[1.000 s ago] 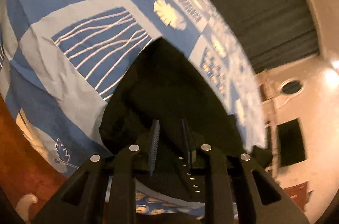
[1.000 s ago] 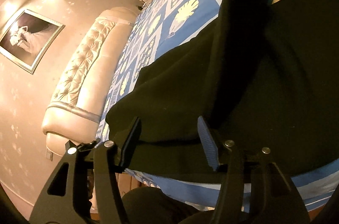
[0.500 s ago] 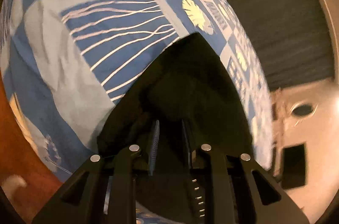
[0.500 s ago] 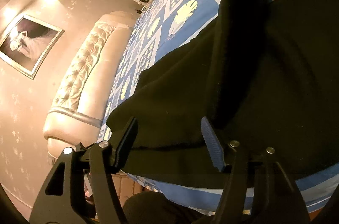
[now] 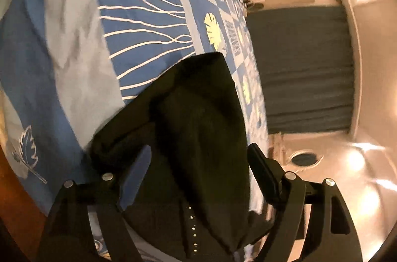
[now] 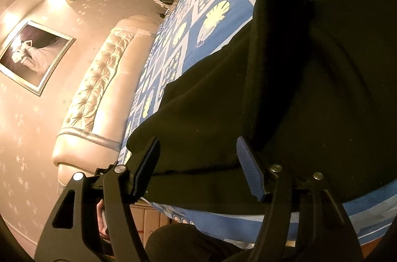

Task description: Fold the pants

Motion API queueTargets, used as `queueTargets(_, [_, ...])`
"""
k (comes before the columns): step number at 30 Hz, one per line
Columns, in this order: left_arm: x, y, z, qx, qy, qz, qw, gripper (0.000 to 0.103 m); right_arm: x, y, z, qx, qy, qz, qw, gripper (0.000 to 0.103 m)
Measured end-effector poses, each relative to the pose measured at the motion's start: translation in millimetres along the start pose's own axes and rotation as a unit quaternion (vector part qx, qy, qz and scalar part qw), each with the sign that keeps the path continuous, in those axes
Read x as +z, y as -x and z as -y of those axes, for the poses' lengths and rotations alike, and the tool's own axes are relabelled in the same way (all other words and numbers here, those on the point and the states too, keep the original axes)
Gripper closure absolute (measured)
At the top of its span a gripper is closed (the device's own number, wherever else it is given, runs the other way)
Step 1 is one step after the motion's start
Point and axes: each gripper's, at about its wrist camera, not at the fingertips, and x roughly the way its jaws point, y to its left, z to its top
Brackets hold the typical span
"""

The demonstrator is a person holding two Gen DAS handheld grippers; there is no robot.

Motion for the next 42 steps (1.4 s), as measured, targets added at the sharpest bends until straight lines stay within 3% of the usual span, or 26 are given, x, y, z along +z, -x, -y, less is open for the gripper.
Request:
queueTargets(4, [5, -4, 16, 0.013, -0.029, 0.001, 0.9995, 0.024, 0, 0, -1, -0.001, 0.002, 0.000, 1.000, 0.039])
queueTargets(6, [9, -6, 20, 0.022, -0.042, 0.005, 0.9989, 0.041, 1, -1, -1, -0.003, 0.003, 0.001, 1.000, 0.039])
queueTargets(8, [9, -10, 16, 0.058, -0.051, -0.009, 0.9969, 0.085, 2, -1, -1, -0.003, 0.001, 0.001, 1.000, 0.039])
queueTargets(11, [11, -8, -1, 0.064, -0.031, -0.018, 0.9973, 0.093, 4, 0, 1, -0.002, -0.005, 0.003, 1.000, 0.039])
queueTargets(15, [10, -2, -13, 0.045, -0.007, -0.018, 0.9988, 0.094, 6, 3, 7, -0.003, -0.038, 0.020, 0.999, 0.039])
queueTargets(19, [6, 1, -15, 0.051, -0.008, -0.016, 0.9986, 0.094, 8, -1, 9, -0.012, -0.060, 0.031, 0.998, 0.040])
queueTargets(21, [6, -2, -14, 0.054, -0.007, -0.014, 0.9984, 0.094, 9, -4, 11, -0.029, -0.066, 0.031, 0.997, 0.055])
queueTargets(24, [2, -1, -14, 0.054, 0.004, -0.012, 0.9984, 0.094, 6, 5, 17, -0.021, -0.099, 0.048, 0.994, 0.057])
queueTargets(26, [1, 3, -18, 0.051, 0.004, -0.016, 0.9985, 0.094, 5, 12, 15, -0.041, -0.089, 0.060, 0.993, 0.057])
queueTargets(29, [2, 0, -22, 0.046, 0.001, -0.019, 0.9987, 0.094, 7, 10, 13, -0.080, -0.065, 0.060, 0.993, 0.048])
queueTargets(34, [9, -14, -14, 0.059, -0.015, -0.018, 0.9980, 0.093, 14, -13, 7, -0.121, -0.021, 0.045, 0.991, 0.051])
queueTargets(36, [10, -16, -12, 0.064, -0.022, -0.024, 0.9974, 0.093, 16, -20, 7, -0.138, -0.005, 0.041, 0.990, 0.072])
queueTargets(38, [12, -15, -11, 0.060, -0.019, -0.026, 0.9977, 0.095, 19, -20, 14, -0.123, -0.021, 0.044, 0.991, 0.092])
queueTargets(42, [15, -3, -9, 0.045, -0.002, -0.010, 0.9989, 0.096, 20, -8, 10, -0.097, -0.017, 0.051, 0.994, 0.094])
